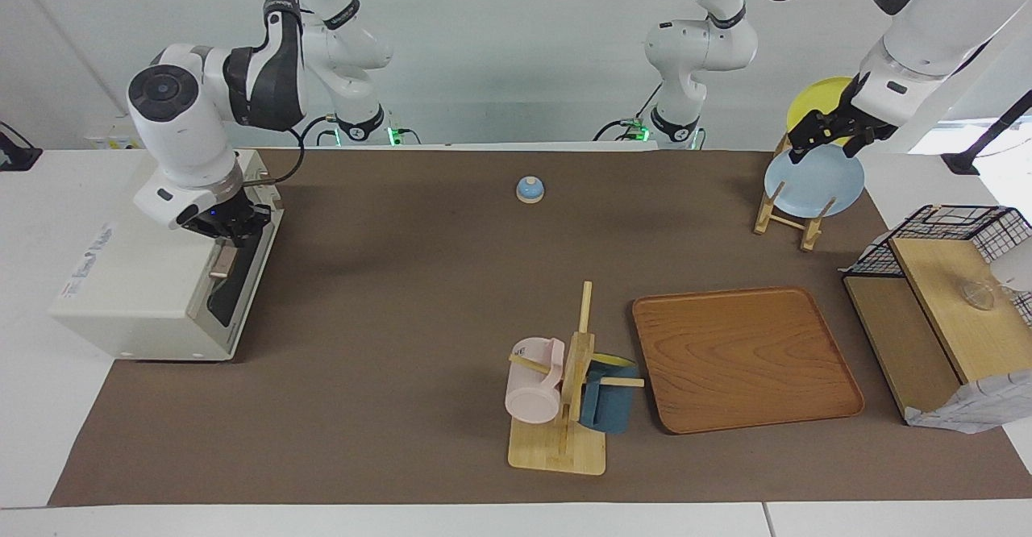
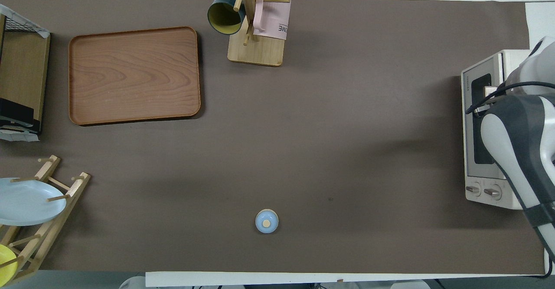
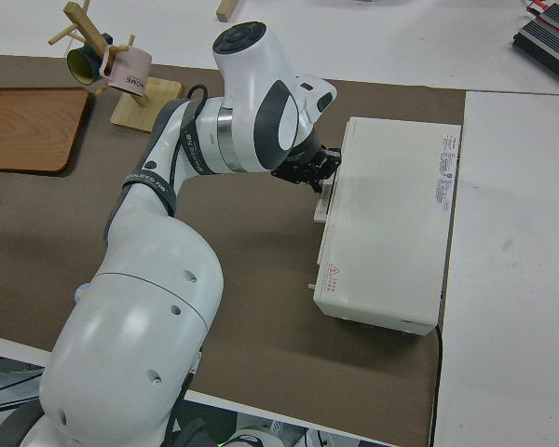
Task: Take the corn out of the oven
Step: 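Reach into the oven and grasp the green plate with the right gripper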
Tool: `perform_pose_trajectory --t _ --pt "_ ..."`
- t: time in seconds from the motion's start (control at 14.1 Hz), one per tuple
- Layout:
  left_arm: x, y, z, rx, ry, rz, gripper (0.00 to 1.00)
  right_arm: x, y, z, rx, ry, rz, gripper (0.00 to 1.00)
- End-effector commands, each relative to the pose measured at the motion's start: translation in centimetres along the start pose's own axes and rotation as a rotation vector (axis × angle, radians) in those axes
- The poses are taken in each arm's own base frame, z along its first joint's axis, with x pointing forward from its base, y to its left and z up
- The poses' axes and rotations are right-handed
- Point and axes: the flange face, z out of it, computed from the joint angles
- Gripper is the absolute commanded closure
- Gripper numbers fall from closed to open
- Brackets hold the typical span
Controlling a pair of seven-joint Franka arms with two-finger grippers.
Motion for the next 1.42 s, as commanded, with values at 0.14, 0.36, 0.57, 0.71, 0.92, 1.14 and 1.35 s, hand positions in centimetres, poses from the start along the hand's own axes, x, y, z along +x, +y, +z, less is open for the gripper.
perform_pose_trajectory --t 0.14,0.36,0.57,0.71,0.92,1.14,1.35 --pt "-0.3 -0.4 -0.2 0.021 -0.012 -0.001 0.00 1.2 -2.5 5.3 0.054 -0.001 0.056 1.00" --pt "-0.3 -0.4 -0.2 0.021 -0.012 -0.001 0.00 3.5 -6.9 7.3 0.062 0.017 0.064 1.00" --pt "-0.3 -0.4 -0.2 0.021 -0.012 -0.001 0.00 5.4 -9.3 10.5 0.075 0.023 0.063 1.00" --pt "-0.3 -0.4 -0.2 0.021 -0.012 -0.001 0.00 6.2 -10.2 12.7 0.085 0.019 0.079 1.00" --pt "-0.3 -0.3 -0.2 0.022 -0.011 0.001 0.00 6.9 -12.7 13.0 0.086 0.030 0.100 1.00" --pt "-0.3 -0.4 -0.2 0.021 -0.012 -0.001 0.00 8.0 -17.6 9.8 0.078 0.054 0.127 0.97" --pt "-0.3 -0.4 -0.2 0.021 -0.012 -0.001 0.00 8.3 -16.1 4.6 0.056 0.032 0.142 0.75"
